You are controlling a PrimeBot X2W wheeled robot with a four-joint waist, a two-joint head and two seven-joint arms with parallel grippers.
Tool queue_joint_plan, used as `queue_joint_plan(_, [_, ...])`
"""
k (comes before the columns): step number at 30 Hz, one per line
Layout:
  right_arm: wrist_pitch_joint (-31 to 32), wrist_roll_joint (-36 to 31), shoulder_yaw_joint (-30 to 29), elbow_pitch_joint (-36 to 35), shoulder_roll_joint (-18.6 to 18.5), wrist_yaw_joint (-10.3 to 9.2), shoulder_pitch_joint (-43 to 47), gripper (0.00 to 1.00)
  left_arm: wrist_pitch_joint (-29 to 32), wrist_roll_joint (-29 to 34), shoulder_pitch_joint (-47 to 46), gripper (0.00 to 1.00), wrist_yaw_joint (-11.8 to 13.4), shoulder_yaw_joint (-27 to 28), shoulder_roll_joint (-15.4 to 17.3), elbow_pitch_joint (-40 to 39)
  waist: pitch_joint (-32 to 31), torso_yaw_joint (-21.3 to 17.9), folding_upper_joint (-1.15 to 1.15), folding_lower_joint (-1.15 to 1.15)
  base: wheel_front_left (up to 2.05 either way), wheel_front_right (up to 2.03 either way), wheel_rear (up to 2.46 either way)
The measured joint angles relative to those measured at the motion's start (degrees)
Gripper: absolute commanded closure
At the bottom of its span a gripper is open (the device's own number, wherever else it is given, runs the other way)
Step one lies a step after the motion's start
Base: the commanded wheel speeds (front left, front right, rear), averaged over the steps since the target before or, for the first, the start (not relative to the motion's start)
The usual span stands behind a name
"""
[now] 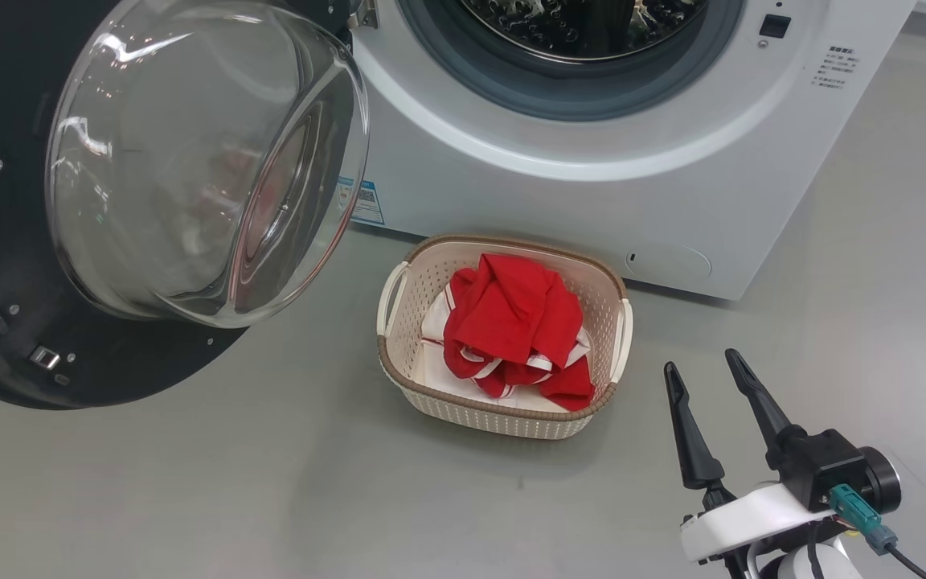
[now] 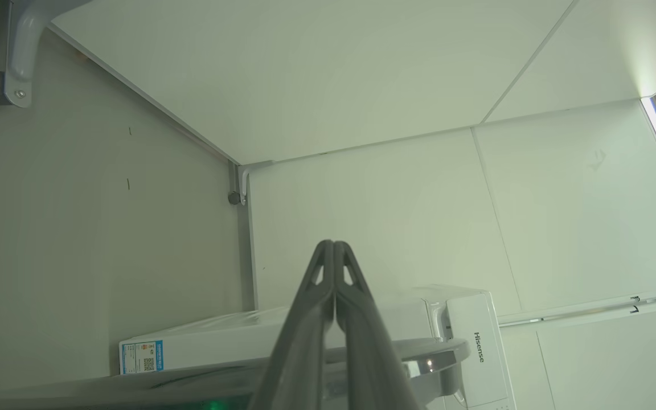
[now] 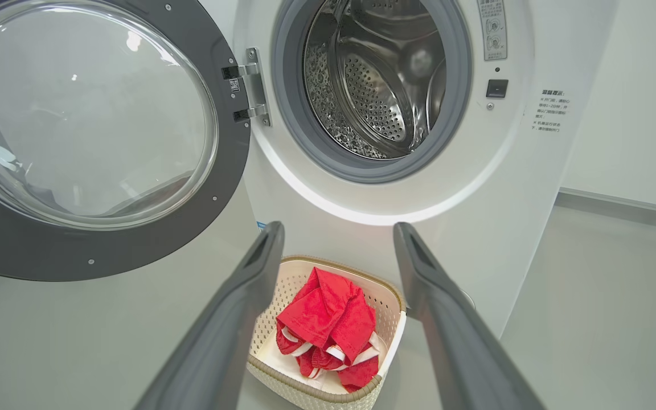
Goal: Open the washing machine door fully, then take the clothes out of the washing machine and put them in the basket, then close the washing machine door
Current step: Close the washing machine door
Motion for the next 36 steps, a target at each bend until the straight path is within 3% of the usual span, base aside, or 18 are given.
queue_joint_plan(9, [0.0, 0.0, -0.31, 0.35, 0.0, 0.49, -0.08, 0.0, 8.34, -0.32, -0.24, 1.0, 0.23, -6.22, 1.56, 4.31, -0.18, -1.29, 0.0, 0.0, 0.0, 0.0, 0.0])
queue_joint_plan(16, [0.0, 0.0, -0.53, 0.35, 0.01, 0.49, -0.08, 0.0, 13.81, -0.58, -0.25, 1.0, 0.21, -7.91, 2.61, 6.76, -0.05, -1.43, 0.0, 0.0, 0.0, 0.0, 0.0])
queue_joint_plan(25, [0.0, 0.0, -0.86, 0.3, 0.03, 0.48, -0.08, 0.0, 22.57, -3.69, -0.29, 1.0, -2.97, -10.04, 3.71, 6.97, 0.27, -1.24, 0.0, 0.0, 0.0, 0.0, 0.0])
queue_joint_plan(36, [0.0, -0.43, -0.79, 0.08, 0.03, 0.51, -1.0, 0.0, 33.59, -7.05, -0.24, 1.0, -6.43, -14.12, 2.36, 5.22, 0.99, -0.73, 0.0, 0.0, 0.0, 0.0, 0.0])
